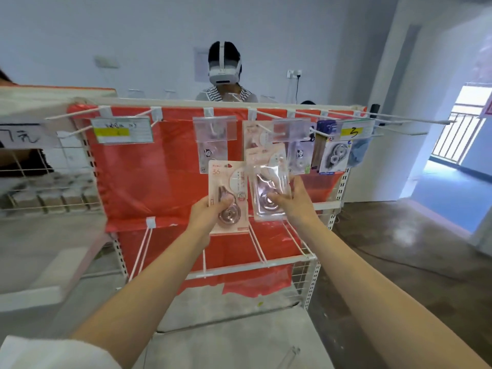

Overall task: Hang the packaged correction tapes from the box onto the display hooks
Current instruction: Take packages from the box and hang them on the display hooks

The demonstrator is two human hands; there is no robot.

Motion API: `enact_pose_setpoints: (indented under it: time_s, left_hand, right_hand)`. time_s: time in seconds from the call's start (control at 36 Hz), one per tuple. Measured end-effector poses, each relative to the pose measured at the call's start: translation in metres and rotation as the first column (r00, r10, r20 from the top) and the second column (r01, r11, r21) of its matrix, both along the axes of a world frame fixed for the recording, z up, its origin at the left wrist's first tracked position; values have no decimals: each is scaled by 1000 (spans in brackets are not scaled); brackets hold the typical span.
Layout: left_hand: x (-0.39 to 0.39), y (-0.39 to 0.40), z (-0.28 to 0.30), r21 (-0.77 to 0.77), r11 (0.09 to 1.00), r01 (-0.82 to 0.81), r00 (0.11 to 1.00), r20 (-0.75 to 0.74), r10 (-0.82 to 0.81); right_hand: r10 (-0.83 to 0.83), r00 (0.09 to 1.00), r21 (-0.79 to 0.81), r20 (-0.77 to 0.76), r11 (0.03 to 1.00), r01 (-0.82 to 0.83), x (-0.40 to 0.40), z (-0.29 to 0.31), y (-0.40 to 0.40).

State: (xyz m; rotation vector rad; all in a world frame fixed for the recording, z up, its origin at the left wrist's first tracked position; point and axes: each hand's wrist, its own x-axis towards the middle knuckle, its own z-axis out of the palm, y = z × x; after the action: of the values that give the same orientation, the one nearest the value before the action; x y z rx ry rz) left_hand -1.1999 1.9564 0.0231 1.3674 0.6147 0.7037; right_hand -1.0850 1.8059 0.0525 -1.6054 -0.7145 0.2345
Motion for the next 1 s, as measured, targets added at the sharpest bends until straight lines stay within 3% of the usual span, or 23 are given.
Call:
enact_pose_setpoints:
  time_s: [0.28,0.75,1.0]
  left_hand:
    - [-5,4,8,-52,996,78,996,34,-77]
    - [8,-12,21,-49,985,166,983,86,-161]
    - [11,-2,20,-93,986,135,991,32,-133]
  right_hand:
    - [-136,980,7,148,991,136,-6,8,-3]
    - [-215,976,21,36,977,214,6,25,-5]
    - [-71,995,-267,72,960,88,27,7,12]
